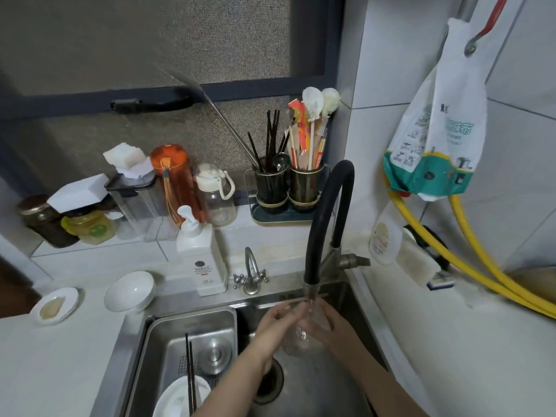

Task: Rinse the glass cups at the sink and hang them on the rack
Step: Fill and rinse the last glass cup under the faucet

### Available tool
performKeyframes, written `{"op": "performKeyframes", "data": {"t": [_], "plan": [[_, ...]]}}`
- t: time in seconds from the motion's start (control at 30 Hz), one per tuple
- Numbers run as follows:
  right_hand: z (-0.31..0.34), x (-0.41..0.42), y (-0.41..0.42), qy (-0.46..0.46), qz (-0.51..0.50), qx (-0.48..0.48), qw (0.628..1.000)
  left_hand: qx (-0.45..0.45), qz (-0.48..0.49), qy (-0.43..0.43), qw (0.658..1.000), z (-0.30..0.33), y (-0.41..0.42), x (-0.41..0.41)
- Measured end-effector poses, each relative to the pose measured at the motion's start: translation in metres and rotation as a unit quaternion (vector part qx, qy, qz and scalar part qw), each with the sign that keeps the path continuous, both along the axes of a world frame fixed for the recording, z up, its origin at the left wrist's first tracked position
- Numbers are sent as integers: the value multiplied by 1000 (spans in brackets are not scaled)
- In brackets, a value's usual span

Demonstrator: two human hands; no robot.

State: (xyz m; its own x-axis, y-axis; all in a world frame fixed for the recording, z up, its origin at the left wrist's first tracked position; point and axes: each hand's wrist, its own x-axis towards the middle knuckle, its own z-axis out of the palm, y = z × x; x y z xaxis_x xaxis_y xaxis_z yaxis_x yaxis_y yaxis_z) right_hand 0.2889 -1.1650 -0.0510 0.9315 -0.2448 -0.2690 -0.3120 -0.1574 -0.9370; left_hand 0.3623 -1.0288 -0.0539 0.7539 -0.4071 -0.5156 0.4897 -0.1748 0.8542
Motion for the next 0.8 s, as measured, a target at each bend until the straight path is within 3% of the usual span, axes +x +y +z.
{"op": "performKeyframes", "data": {"t": [0.23,0.37,0.53,0.8], "plan": [[-2,-3,5,2,3,54,999,24,-4,61,998,0,-5,4],[3,9,11,6,2,101,995,-16,7,102,995,-6,0,3],[-4,16,9,-27,-69,117,990,30,-1,15,999,6,-11,-12],[7,17,16,-29,1,92,995,160,-8,-151,976,23,-1,1]]}}
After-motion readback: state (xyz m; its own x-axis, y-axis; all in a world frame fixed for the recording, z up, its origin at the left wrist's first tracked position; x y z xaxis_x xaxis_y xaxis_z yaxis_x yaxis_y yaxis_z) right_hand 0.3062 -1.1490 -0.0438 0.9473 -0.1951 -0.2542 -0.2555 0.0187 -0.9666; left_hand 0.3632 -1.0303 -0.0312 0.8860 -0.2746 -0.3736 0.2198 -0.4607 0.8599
